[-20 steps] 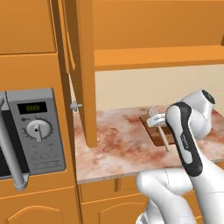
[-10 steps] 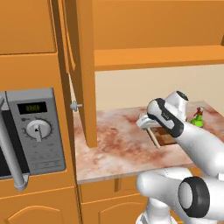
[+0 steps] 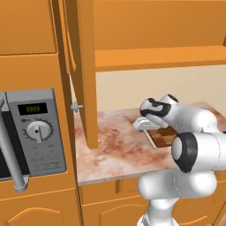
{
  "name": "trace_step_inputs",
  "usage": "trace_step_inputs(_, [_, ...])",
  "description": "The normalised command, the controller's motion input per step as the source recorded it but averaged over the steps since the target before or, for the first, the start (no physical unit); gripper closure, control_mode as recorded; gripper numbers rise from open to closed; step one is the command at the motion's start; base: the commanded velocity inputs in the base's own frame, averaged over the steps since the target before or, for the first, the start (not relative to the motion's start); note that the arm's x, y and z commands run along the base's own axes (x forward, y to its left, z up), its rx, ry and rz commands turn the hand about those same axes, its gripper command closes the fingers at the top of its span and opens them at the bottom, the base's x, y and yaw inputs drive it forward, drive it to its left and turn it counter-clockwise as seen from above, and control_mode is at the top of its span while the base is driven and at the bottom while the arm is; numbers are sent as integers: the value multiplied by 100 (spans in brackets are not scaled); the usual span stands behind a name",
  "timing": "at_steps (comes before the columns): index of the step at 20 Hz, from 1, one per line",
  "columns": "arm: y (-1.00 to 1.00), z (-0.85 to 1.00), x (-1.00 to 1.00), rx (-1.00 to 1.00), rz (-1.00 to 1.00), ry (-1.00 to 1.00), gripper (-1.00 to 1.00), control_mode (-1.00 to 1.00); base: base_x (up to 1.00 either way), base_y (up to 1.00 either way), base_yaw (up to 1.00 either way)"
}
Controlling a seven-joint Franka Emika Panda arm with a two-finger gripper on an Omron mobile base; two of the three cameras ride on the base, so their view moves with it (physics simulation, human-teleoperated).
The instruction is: Grab the spray bottle from the cabinet, then place it next to the cutting board for sanitizing. Then grab the dish brush from the countertop next to the sink and place it next to the cutting board.
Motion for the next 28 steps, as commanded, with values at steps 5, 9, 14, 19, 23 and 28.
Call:
trace_step_inputs(5, [-4, -42, 33, 0, 0, 4, 100, -100, 0, 0, 0])
trace_step_inputs(9, [0, -45, 39, 0, 0, 6, 100, -100, 0, 0, 0])
trace_step_inputs(14, [0, -45, 35, 0, 0, 7, 100, -100, 0, 0, 0])
trace_step_inputs(19, [0, -48, 37, -1, 0, 6, 100, -100, 0, 0, 0])
trace_step_inputs(23, [0, -44, 41, -1, 0, 3, -100, -100, 0, 0, 0])
trace_step_inputs(28, [0, 17, -6, 2, 0, 0, -100, -100, 0, 0, 0])
